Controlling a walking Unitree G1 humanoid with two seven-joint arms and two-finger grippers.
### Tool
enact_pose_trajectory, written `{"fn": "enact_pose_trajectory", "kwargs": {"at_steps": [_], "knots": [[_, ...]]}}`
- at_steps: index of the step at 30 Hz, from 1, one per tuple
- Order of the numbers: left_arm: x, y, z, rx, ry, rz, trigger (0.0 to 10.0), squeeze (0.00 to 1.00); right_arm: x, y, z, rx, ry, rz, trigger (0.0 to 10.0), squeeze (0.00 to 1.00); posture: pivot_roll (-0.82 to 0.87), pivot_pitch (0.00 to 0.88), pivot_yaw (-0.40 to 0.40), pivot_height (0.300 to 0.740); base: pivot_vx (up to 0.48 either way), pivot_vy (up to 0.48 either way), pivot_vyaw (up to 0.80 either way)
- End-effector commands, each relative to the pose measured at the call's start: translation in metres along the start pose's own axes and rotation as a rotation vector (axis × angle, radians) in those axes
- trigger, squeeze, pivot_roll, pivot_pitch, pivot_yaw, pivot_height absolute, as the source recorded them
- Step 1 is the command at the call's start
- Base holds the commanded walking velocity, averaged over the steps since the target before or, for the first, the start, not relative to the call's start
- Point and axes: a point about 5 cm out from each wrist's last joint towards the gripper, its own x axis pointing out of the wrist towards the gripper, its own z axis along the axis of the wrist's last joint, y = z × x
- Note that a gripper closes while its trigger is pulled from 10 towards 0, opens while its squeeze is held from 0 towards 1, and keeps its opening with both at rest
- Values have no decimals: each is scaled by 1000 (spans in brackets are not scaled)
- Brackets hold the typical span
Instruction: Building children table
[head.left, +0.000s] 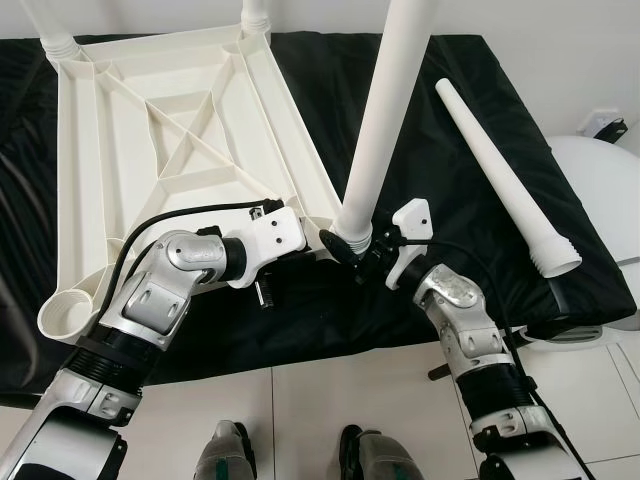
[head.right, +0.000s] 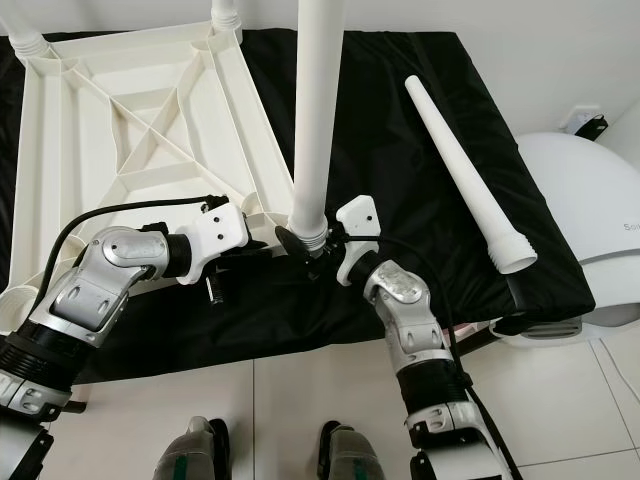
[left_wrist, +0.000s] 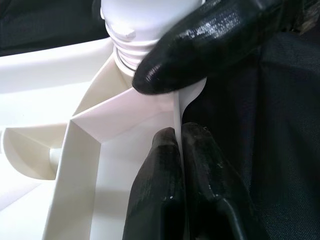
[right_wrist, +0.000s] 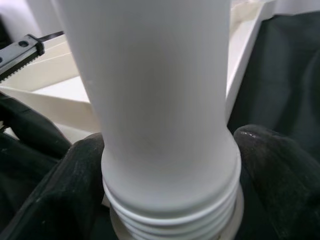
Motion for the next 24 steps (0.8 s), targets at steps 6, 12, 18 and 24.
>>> {"fn": "enact_pose_trajectory", "kwargs": {"at_steps": [6, 12, 18, 24], "knots": [[5, -24, -42, -114, 163, -57, 10000, 0, 5, -12, -1, 26, -2, 149, 10000, 0, 125, 207, -18, 740, 0, 0, 0], [4, -24, -42, -115, 164, -57, 10000, 0, 12, -18, 0, 20, 9, 189, 10000, 0, 130, 212, -15, 740, 0, 0, 0], [3, -25, -42, -118, 167, -55, 10000, 0, 17, -24, 0, -7, 35, 227, 10000, 0, 135, 221, -14, 740, 0, 0, 0], [2, -26, -42, -121, 168, -56, 10000, 0, 20, -29, 1, -30, 57, 252, 9961, 0, 135, 226, -12, 740, 0, 0, 0]]}}
